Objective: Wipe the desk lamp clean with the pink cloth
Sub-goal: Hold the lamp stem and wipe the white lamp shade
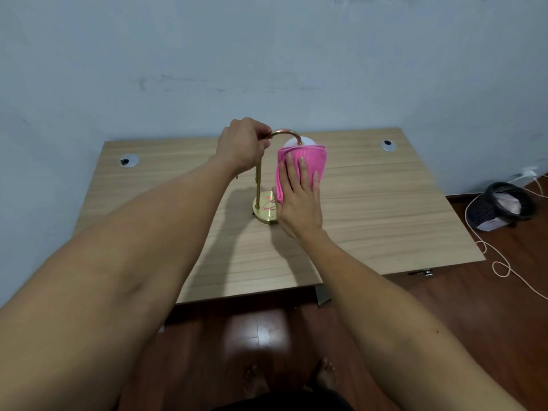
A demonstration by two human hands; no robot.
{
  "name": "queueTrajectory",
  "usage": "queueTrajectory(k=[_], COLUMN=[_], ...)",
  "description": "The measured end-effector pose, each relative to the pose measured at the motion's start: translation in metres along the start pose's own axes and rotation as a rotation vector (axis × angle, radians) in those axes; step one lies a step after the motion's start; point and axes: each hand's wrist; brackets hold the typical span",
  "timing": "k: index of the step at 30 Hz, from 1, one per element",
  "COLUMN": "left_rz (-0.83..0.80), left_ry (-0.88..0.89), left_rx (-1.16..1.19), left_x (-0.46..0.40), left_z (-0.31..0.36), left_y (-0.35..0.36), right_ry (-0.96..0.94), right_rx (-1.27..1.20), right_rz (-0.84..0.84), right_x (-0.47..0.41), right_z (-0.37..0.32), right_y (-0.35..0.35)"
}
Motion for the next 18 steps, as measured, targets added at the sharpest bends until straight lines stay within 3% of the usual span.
queueTrajectory(k=[5,11,18], left_rz=[-0.003,-0.025,-0.018], left_ry=[0.006,0.01,0.025], left_rx=[-0.004,-0.024,-0.024], left_x=[-0.001,-0.006,-0.005], left_z=[-0.001,0.0,0.001], left_y=[0.0,-0.003,0.001], right_ry=[-0.156,-0.186,-0.221], right_rx=[0.063,0.09,0.125], right_rz=[-0.041,0.022,0.047], right_x=[0.011,-0.049,-0.018], right_z=[0.022,0.007,0.026], right_y=[-0.007,-0.021,-0.025])
Point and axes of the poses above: each hand's wrist, its own x-axis away from the middle knuckle, its own y-axis out of the palm, z = x × y, and after that the axes turned 13 degrees about -x, right-handed
